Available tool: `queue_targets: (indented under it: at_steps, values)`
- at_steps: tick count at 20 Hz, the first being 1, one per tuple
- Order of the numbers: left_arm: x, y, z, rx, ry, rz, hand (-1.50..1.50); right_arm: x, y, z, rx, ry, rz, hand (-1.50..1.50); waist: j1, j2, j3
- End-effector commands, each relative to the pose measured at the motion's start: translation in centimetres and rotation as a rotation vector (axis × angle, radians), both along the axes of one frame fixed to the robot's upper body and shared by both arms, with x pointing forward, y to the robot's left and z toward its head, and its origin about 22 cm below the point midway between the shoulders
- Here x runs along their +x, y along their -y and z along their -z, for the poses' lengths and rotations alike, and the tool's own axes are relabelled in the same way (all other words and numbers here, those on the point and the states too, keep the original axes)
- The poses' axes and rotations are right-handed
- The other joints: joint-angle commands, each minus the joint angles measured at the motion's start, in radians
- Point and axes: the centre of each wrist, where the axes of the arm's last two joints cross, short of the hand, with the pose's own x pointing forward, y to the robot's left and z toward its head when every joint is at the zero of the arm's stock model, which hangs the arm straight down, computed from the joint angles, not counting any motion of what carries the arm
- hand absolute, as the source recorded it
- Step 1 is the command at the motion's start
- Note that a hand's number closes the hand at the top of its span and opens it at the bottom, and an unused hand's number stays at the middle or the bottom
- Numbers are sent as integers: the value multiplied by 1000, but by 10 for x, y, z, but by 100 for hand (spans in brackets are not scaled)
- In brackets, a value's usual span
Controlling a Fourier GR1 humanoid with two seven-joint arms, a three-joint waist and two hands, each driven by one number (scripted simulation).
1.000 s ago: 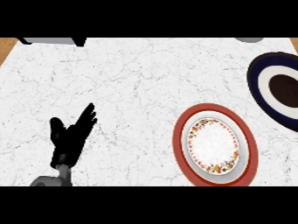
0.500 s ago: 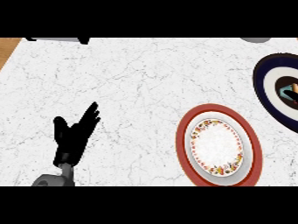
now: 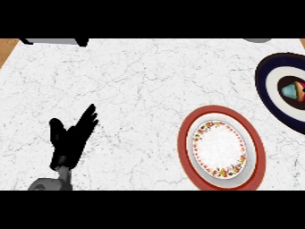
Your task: Pick the cupcake from the plate and place it in the plate
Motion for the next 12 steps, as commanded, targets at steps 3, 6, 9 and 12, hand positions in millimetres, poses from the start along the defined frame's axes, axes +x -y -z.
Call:
queue_targets:
  at_steps: [3, 6, 9, 12]
  values:
    - [1, -3, -1, -4, 3, -21, 0, -35, 39, -3, 130, 21, -90, -150, -12, -3, 0]
    - [-5, 7, 7, -1, -16, -14, 0, -57, 53, 4, 144, 29, -165, -150, -17, -3, 2]
    - [-8, -4, 6, 2, -10, -22, 0, -81, 73, 0, 147, -7, -242, -150, -27, -8, 1]
    - [-9, 3, 5, -9, -10, -44, 0, -95, 79, 6, 129, -24, -270, -150, -28, -9, 2]
